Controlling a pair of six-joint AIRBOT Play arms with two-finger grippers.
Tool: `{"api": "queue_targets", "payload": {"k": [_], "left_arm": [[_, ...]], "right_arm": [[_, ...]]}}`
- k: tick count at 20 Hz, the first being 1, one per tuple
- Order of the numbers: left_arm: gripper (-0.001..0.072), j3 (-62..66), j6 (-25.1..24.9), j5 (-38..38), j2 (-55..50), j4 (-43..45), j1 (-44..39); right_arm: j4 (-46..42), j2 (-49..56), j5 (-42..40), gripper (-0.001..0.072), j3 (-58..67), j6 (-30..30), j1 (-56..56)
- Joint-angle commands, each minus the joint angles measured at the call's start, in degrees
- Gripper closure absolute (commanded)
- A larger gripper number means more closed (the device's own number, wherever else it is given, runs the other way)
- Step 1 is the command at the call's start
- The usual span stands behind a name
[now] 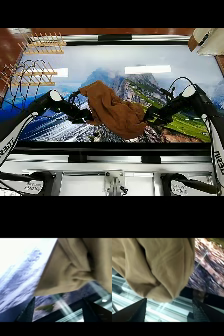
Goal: Fold the shirts.
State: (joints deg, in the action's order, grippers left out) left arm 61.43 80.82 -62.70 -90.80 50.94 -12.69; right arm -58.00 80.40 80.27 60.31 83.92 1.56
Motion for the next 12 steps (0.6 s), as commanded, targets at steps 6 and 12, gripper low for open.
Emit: {"api": "queue_targets", "payload": {"k": [6,12], "left_arm": [[0.0636,0.4,-3.6,5.2,-1.4,-3.9,0.2],[0.068,17.5,-8.4,2.1,10.3,3.4,0.7]], "right_arm": [[0.5,3.6,-4.5,0.044,-0.2,0.7,-4.1],[1.2,-4.1,-0.9,0.0645,12.7,-3.5,-3.7]]}}
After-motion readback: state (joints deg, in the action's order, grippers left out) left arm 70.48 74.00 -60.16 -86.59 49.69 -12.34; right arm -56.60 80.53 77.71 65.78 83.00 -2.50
